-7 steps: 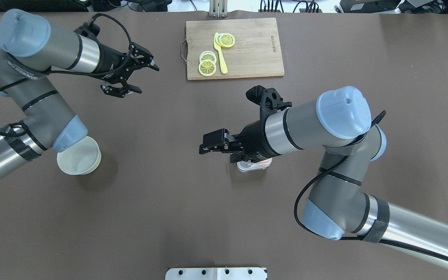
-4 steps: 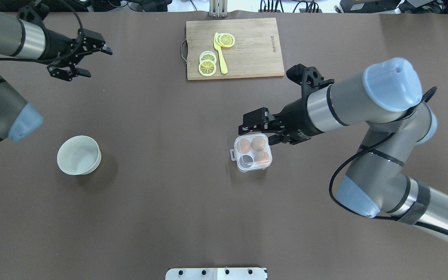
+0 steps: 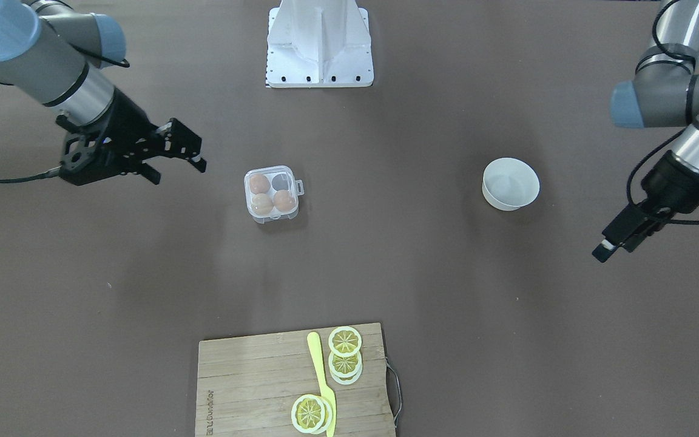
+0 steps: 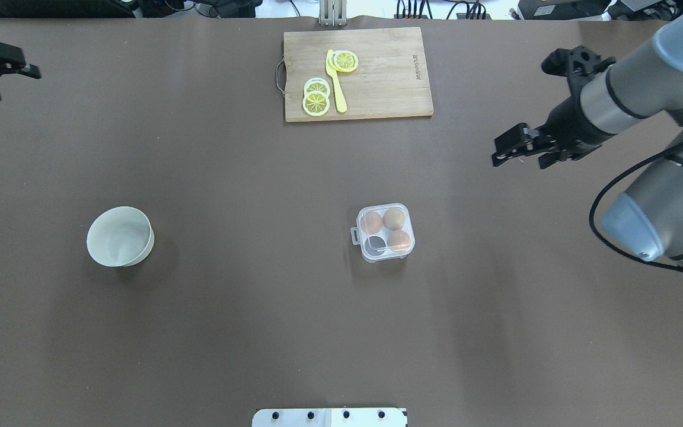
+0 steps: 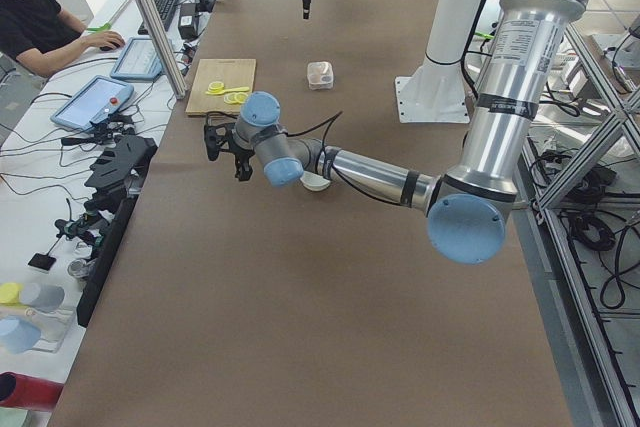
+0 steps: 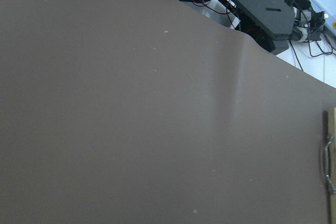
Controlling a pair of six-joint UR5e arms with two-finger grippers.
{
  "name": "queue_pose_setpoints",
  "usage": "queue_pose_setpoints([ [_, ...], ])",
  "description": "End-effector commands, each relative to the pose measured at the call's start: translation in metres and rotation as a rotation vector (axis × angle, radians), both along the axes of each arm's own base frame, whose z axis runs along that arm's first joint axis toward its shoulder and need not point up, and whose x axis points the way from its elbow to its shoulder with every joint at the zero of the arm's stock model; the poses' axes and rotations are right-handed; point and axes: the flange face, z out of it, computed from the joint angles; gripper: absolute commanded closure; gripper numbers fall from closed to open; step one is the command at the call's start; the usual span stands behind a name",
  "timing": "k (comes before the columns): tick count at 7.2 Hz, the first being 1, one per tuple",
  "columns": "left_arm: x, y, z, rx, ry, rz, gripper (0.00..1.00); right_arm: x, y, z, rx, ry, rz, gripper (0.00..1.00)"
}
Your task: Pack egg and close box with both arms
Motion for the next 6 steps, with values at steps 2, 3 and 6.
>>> queue_pose_setpoints([
  [2, -0.091, 0.061, 0.109, 0.164, -0.230, 0.222, 0.02, 0.109, -0.030, 0.084, 0.051, 0.231, -0.166, 0.00],
  [3, -0.116, 0.066, 0.132, 0.150, -0.278, 0.258, 0.02, 0.138, -0.032, 0.099, 0.042, 0.259, -0.207, 0.00],
  [6, -0.226, 0.083, 0.171, 0.048, -0.366, 0.331, 0.02, 0.248, -0.004, 0.168, -0.015, 0.243, -0.177, 0.00],
])
